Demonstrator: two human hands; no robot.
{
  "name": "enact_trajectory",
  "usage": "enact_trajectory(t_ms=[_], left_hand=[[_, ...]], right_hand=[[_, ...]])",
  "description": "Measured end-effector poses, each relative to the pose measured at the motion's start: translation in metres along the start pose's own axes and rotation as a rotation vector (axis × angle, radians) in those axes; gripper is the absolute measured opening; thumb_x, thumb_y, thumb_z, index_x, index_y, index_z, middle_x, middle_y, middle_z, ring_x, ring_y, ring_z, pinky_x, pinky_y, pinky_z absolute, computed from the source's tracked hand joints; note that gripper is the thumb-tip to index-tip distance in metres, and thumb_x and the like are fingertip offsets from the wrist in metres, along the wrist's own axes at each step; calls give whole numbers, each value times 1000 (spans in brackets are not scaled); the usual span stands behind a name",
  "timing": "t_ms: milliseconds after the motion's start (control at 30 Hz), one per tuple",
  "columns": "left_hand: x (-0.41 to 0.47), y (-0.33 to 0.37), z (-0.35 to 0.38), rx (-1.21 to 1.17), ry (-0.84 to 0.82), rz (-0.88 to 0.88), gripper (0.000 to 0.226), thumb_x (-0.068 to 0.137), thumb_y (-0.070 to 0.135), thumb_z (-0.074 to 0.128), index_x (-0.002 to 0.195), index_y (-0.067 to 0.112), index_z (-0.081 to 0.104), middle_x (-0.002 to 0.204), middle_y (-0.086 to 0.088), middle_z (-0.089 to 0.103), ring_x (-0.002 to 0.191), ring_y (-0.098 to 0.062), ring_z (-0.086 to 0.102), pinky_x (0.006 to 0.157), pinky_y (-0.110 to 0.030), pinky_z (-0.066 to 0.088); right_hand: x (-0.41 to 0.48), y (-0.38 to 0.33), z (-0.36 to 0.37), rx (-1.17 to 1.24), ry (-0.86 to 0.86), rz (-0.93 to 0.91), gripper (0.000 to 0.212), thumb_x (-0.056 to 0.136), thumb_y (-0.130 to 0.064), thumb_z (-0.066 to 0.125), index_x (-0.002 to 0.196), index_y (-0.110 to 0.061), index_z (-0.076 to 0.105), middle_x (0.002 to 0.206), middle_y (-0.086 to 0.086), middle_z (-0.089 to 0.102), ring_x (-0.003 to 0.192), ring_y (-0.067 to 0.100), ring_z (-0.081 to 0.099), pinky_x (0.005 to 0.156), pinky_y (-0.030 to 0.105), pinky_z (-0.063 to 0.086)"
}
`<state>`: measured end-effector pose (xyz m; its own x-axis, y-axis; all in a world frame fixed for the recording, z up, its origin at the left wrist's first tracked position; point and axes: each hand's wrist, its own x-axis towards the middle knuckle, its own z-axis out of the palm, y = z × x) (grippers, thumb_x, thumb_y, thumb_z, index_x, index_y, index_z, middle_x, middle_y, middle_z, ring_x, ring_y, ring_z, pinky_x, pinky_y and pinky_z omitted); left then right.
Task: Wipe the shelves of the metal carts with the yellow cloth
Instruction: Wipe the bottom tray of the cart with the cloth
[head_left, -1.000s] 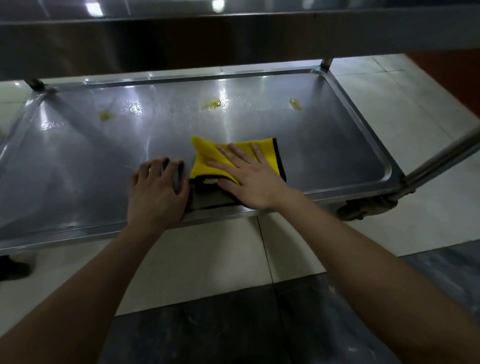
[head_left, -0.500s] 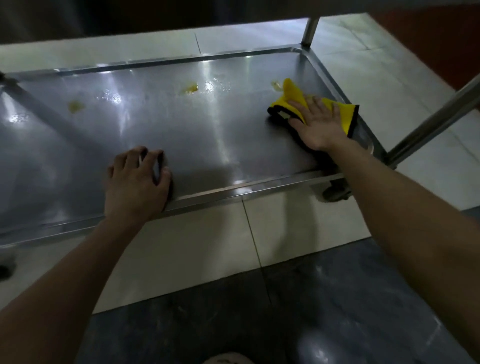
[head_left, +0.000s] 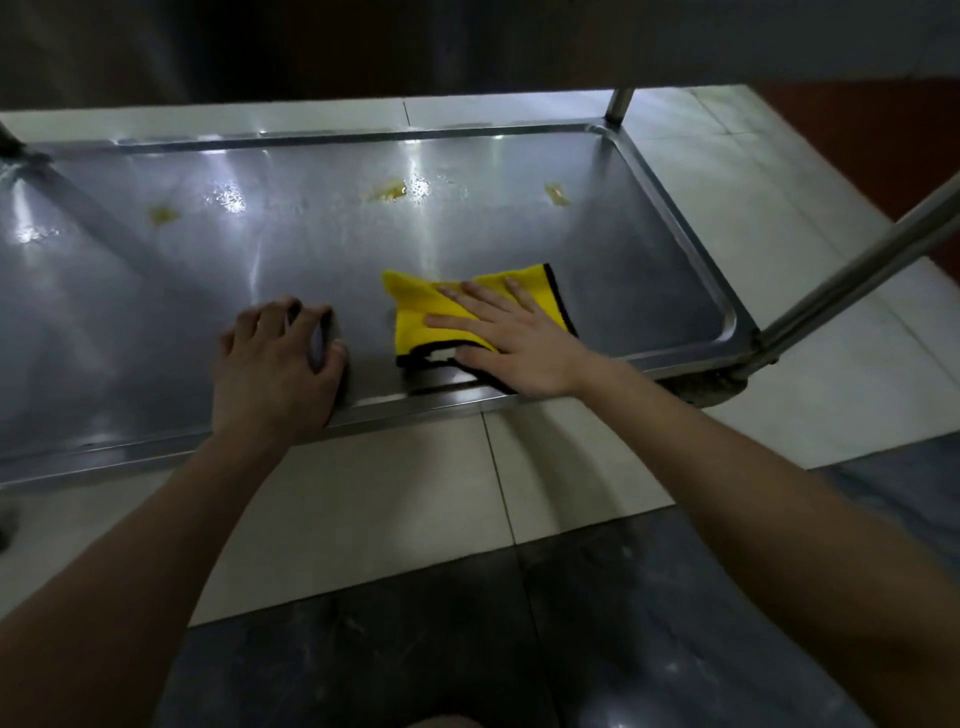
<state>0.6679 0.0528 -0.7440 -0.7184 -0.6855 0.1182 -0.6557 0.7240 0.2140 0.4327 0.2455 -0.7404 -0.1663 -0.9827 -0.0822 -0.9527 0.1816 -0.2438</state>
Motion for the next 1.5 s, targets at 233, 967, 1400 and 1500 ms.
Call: enact_trajectory(t_ms=[233,967,1400,1500], left_hand=[[0,0,-3,-18,-10,2,65,99,57,38,152,25,55,158,-11,49,146,-39,39,118,-54,35],[-10,0,0,-290,392,-44,31,105,9,51,134,8,62,124,-16,66,114,-41,62,102,-54,48],[-19,-130,-26,97,240,-173,36,99,33,46,118,13,69,124,-16,64,113,-42,57,98,-53,44],[-19,-125,-24,84,249,-156,29,99,31,52,117,15,68,124,-13,63,115,-41,56,98,-52,43]], right_hand=[[-67,114,-28,47,56,326,56,111,-51,42,165,-48,28,178,-6,18,166,20,9,132,51,-2],[41,-74,10,-90,-62,-135,56,114,-51,33,168,-40,25,179,-12,0,166,13,-5,131,51,-9],[128,-43,-7,-43,-12,-4,56,112,-56,33,166,-52,19,178,-18,5,165,8,-2,132,48,-5],[186,-50,-7,-17,16,78,58,110,-59,32,166,-52,19,178,-18,8,165,8,0,131,52,-6]])
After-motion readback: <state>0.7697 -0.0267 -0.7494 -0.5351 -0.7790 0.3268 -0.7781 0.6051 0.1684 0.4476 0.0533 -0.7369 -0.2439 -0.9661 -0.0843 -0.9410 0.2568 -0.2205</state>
